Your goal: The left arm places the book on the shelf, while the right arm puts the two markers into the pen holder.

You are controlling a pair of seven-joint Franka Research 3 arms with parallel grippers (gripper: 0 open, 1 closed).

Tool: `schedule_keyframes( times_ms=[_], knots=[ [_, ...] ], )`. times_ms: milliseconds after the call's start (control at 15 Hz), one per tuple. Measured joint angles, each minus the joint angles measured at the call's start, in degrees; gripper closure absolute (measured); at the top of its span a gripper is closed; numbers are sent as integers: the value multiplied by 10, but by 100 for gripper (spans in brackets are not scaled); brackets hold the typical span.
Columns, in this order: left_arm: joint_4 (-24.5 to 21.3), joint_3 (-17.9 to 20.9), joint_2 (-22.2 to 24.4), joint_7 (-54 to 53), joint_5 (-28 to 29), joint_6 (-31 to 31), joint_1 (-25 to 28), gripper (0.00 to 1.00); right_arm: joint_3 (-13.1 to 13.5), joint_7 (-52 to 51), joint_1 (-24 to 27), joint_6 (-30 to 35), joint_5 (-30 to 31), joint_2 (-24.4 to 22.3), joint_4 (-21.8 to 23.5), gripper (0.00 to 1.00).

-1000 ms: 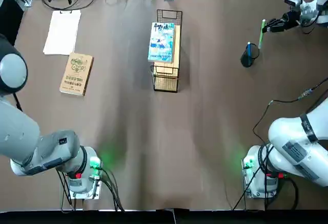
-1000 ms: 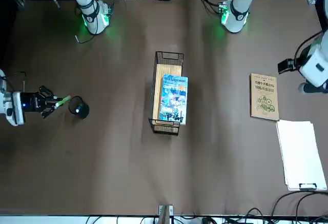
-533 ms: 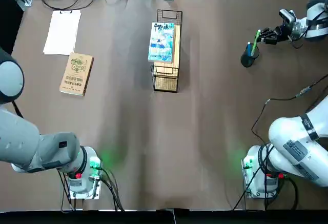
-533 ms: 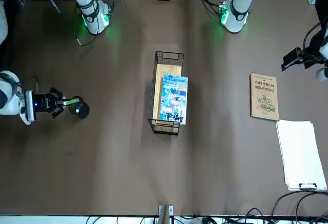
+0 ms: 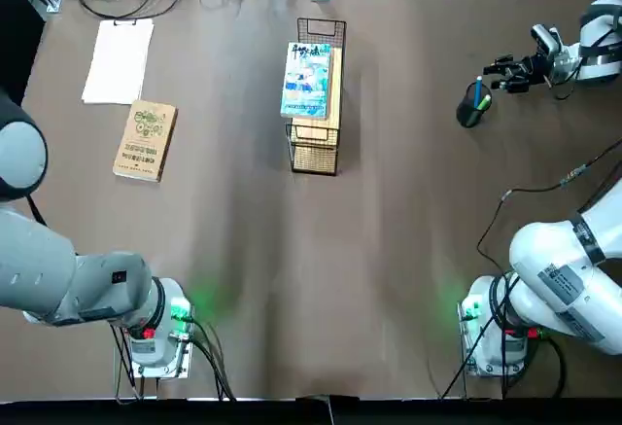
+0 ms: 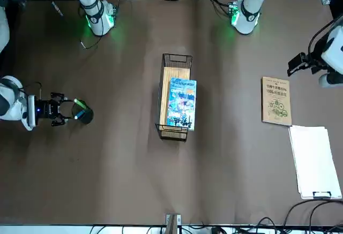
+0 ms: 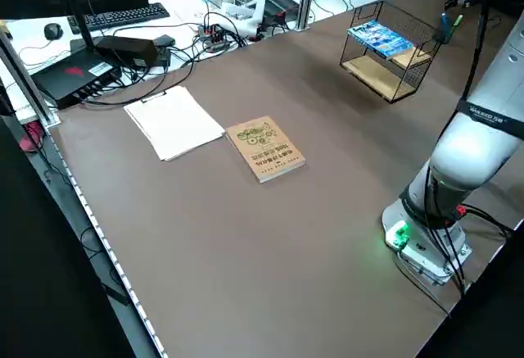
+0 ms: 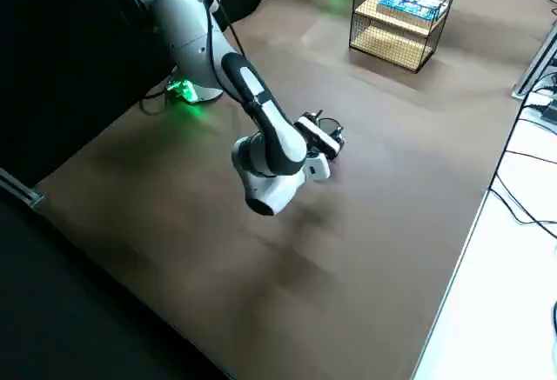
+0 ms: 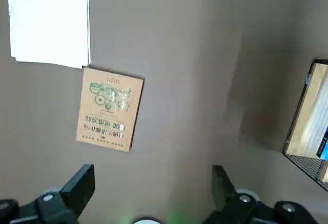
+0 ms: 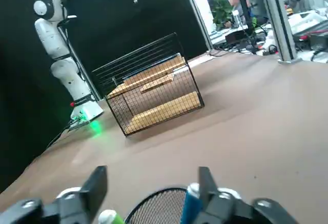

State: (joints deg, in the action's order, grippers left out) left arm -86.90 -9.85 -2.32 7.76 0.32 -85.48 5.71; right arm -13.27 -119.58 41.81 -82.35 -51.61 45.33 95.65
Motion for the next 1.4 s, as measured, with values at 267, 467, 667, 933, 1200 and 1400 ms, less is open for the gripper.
schedule_keyframes(
  times_ms=[267,467,667,933,1200,1400],
  knots=[
    [-12,-3,0,-14,3,-23,0,0,8,97,-7,0,52,-15,-29,13],
    [-15,-9,0,-19,17,-29,-2,0,8,180,-20,0,76,-48,-45,7],
    [-16,-11,0,-19,26,-33,-3,0,9,265,-36,-1,115,-80,-60,7],
    [-15,-11,0,-20,26,-35,-2,0,9,421,-63,-5,181,-132,-90,0],
    [-15,-11,0,-20,26,-35,-1,0,9,540,-87,-5,255,-167,-108,0],
    [-15,-11,0,-20,26,-35,0,0,9,616,-114,-5,300,-181,-119,0]
  ],
)
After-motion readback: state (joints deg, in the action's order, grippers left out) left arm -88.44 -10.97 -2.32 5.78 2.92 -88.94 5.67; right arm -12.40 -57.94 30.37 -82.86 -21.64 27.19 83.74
